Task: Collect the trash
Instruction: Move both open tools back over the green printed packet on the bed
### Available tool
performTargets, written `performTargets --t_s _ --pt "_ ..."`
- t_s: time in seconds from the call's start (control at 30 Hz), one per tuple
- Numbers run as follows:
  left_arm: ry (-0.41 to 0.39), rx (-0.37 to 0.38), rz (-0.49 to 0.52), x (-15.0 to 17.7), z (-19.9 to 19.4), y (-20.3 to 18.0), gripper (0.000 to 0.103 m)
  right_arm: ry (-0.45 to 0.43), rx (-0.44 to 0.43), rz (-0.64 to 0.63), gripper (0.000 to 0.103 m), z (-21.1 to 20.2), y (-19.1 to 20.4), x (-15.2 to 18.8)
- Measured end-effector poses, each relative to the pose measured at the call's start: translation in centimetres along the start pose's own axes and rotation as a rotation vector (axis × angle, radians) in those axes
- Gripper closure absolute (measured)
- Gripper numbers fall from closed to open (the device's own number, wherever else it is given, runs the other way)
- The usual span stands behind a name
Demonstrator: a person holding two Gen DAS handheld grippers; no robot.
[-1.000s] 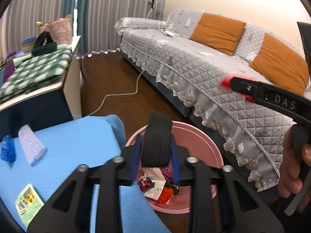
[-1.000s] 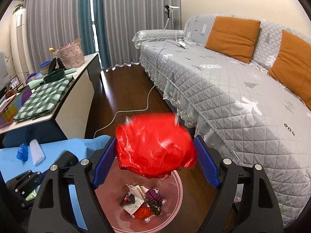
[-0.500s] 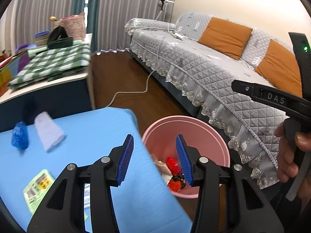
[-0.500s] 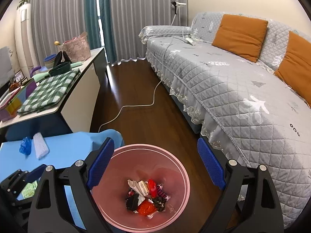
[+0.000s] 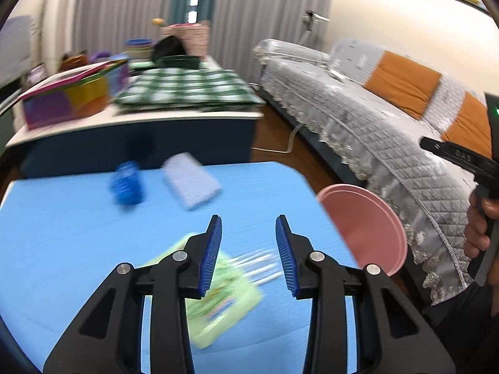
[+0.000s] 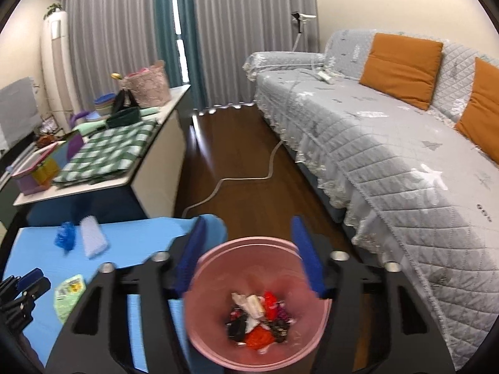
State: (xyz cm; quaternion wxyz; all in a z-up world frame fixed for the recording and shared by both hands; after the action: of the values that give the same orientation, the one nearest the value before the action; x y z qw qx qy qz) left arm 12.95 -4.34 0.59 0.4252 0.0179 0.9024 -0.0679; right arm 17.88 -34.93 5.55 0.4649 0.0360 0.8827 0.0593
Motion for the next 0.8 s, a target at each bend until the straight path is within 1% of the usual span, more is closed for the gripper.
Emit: performTargets --t_s 0.1,0.13,0.3,0.4,0.53,0.8 --pt "-0.004 -0.028 -0.033 0.9 -0.9 2.6 0.067 0.023 -0.069 -0.008 0.062 0.4 2.3 0.9" --pt "-0.001 -0.039 -0.047 1.5 -1.1 3.6 0.067 0.039 -0.102 -0.026 0.062 0.6 3.7 1.5" --pt "0.057 -0.083 -0.136 4.5 0.0 7.0 0.067 0.109 -0.15 -0.142 0.062 2.2 8.8 4.6" --pt "0.08 -0.084 -0.182 5.3 0.5 8.0 0.067 0.153 -0.169 -0.191 0.062 3.1 11.2 6.4" --pt "0.113 -0.074 -0.228 6.3 1.3 9.1 0.067 0.185 -0.186 -0.219 0.062 3.9 12.8 7.7" --pt "0.134 -0.034 -0.296 6.4 3.2 9.6 0.067 0.244 -0.223 -0.231 0.062 6.2 14.3 9.2"
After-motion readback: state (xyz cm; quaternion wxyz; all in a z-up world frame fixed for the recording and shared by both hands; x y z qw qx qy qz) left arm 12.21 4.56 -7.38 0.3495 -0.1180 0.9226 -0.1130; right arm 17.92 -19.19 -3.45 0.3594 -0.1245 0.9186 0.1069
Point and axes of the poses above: each gripper's, at about its wrist camera, not at the fingertips, and z roughly the way its jaws point, y to its left, x to its underside, the point moved 4 cm from there along z, roughly the way its jaws point, and after that the axes turned 4 degrees about -x, right-handed, at the moved point
